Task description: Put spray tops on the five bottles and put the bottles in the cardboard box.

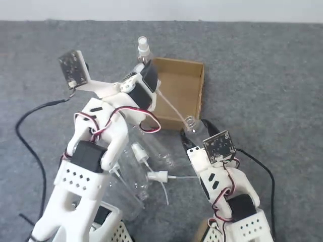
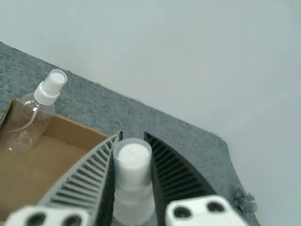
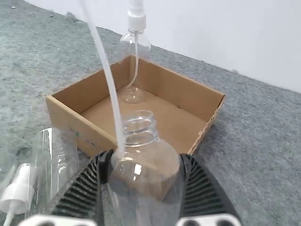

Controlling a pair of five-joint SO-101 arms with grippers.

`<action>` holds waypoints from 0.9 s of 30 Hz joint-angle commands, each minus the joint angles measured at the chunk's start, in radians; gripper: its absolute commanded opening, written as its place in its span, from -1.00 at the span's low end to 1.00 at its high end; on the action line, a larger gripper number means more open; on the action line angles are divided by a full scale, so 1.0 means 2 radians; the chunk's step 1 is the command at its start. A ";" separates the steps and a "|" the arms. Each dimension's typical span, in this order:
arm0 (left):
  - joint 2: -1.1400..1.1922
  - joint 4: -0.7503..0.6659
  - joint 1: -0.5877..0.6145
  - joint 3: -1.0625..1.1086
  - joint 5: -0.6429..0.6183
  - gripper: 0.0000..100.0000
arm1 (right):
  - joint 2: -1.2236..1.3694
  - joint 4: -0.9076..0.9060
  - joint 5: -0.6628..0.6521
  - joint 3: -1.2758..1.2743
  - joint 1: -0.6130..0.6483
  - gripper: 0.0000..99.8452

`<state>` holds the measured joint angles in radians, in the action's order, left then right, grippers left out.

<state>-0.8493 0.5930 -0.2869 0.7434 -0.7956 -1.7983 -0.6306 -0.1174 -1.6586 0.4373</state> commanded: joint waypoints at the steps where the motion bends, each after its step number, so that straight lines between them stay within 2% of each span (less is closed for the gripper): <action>1: -0.016 -0.017 -0.015 0.003 -0.001 -0.98 | -0.009 -0.003 -0.008 -0.012 0.003 -0.99; 21: -0.020 -0.035 -0.003 -0.047 0.000 -0.98 | -0.009 -0.003 -0.008 -0.012 0.003 -0.99; 27: -0.019 -0.056 0.041 -0.043 -0.002 -0.98 | -0.008 -0.003 -0.008 -0.012 0.003 -0.99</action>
<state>-0.8493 0.5378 -0.2532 0.7096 -0.7956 -1.7983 -0.6306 -0.1174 -1.6586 0.4373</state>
